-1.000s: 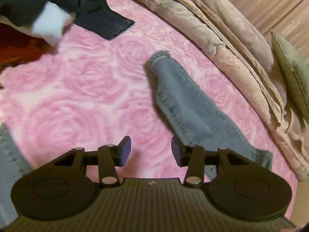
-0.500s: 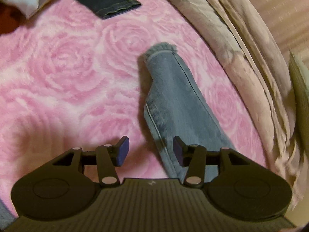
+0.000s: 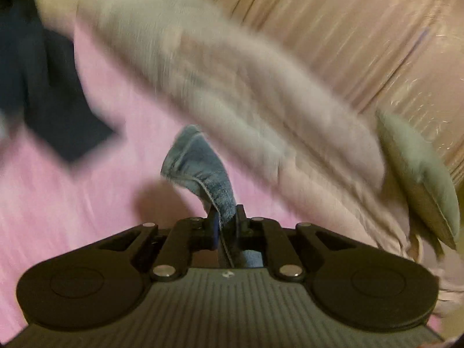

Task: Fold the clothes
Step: 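Move the left tool to the jeans leg hem and grasp it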

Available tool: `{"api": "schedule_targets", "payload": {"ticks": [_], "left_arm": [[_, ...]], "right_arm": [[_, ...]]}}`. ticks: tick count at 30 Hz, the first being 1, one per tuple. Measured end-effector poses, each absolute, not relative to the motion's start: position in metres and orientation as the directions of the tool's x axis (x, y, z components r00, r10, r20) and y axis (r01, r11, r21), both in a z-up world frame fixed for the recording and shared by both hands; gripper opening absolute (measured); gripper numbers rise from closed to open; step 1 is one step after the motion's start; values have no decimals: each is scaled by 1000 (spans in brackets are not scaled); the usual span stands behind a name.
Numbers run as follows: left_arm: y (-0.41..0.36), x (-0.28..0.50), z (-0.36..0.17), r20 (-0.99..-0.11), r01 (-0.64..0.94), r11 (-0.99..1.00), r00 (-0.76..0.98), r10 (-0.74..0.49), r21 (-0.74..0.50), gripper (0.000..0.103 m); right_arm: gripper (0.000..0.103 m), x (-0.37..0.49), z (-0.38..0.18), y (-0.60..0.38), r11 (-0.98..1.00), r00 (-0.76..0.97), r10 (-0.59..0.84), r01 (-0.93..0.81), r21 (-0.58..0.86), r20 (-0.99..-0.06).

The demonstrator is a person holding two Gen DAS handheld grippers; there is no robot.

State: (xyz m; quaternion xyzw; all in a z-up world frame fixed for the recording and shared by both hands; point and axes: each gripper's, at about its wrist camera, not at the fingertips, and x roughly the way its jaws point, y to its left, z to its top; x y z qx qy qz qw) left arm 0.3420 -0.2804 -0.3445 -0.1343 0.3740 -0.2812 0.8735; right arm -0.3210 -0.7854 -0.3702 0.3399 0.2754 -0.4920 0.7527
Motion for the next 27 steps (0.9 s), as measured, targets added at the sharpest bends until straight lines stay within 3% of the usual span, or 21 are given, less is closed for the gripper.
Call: {"api": "schedule_targets", "payload": {"ticks": [2,4,5,6,7,8,11,14,16,19,20,23,27], "left_arm": [[-265,350,-346,-617,412,814,532,-580,-410,12],[-263,355,-375,-739,409,868,483,-469,-283,24],[-263,357,-390,-791,407,888,461,-401,-213,31],[-264,357,-406,-832,382,916,463,-305,-123,26],[-265,357,-417,-853,362,929,460,-246,-73,25],[-265,357,-427,-867,343,939,458,-196,-31,25],[-252,353,-422,-833,303,944,485,-268,-128,27],[-248,357,-406,-801,273,942,509,-314,-196,27],[-251,360,-390,-782,286,943,542,-308,-173,29],[-263,368,-374,-760,361,924,561,-326,-130,43],[-270,371,-370,-759,393,913,559,-334,-113,51],[-295,382,-368,-783,498,865,515,-350,-59,62],[-341,401,-385,-822,639,768,459,-336,43,64]], "right_arm": [[15,-324,-369,-783,274,352,-579,933,232,-735],[18,-322,-384,-788,226,323,-550,945,235,-770],[26,-321,-395,-795,183,298,-522,954,236,-800],[54,-318,-399,-799,142,263,-516,965,221,-815],[67,-315,-403,-803,102,227,-513,974,204,-828],[67,-311,-401,-803,101,219,-524,975,196,-823],[67,-301,-388,-799,172,243,-529,969,178,-813],[68,-292,-376,-789,221,163,-562,974,42,-811],[68,-286,-368,-781,250,149,-595,968,-5,-790],[68,-271,-358,-773,326,192,-599,945,-18,-777],[68,-263,-358,-772,369,226,-577,930,-4,-785],[68,-225,-362,-773,518,320,-488,855,26,-812],[68,-160,-378,-771,647,362,-397,762,22,-844]]}}
